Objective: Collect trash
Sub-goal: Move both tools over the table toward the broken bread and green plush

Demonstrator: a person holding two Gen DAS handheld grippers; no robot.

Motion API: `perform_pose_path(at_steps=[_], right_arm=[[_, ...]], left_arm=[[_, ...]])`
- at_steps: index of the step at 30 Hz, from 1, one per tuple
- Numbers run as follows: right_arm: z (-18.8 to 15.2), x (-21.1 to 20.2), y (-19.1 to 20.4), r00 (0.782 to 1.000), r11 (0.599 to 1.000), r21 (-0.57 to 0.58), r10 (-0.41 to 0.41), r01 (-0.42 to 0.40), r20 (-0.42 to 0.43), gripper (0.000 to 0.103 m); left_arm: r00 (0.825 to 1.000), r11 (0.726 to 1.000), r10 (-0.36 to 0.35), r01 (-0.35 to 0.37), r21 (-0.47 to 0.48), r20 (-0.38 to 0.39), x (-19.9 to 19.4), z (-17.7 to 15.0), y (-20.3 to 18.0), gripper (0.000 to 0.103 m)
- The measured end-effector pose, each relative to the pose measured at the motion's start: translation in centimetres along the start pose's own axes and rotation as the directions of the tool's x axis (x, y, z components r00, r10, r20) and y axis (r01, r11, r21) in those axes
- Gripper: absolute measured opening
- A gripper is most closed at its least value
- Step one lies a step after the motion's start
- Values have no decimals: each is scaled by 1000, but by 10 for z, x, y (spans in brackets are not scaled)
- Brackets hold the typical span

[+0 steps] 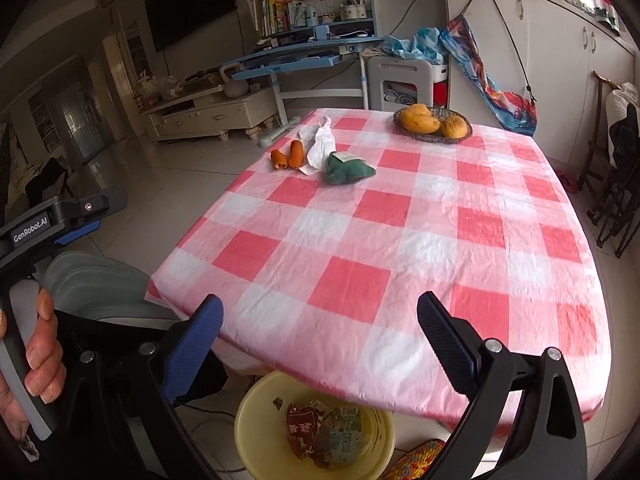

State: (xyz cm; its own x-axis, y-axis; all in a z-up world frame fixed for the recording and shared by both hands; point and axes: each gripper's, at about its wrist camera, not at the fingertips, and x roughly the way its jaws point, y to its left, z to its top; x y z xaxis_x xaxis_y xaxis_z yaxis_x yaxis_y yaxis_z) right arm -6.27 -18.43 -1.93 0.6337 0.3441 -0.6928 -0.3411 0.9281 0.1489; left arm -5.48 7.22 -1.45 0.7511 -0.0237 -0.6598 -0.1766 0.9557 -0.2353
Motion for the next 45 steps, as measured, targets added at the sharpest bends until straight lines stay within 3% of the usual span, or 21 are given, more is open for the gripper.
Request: perform_pose_path(at_steps=[5,7,13,18,28,45], right_arm=[[41,33,-7,1000,998,-55,2,-3,-17,91],[52,50,-12,1000,998,-66,4,-6,-29,85],[72,93,-29,999,1000,-20,16,-17,-47,78],[84,116,-35,998,1000,3,24,-23,-55,77],[91,132,-44,997,999,8,39,-38,-67,77],[97,157,-40,993,999,-16,47,-49,-112,74]], left_arm=[[999,999,29,-28,31,-24,47,35,-13,83],[998,999,34,-33,44,-43,70,47,-19,79],[988,998,53,-46,52,-145,148,70,-33,65],[983,994,90,-78,81,-159,184,81,-45,62],[976,989,123,-105,105,-181,216,94,-54,62],[962,980,139,-98,175,-235,240,90,-63,59]])
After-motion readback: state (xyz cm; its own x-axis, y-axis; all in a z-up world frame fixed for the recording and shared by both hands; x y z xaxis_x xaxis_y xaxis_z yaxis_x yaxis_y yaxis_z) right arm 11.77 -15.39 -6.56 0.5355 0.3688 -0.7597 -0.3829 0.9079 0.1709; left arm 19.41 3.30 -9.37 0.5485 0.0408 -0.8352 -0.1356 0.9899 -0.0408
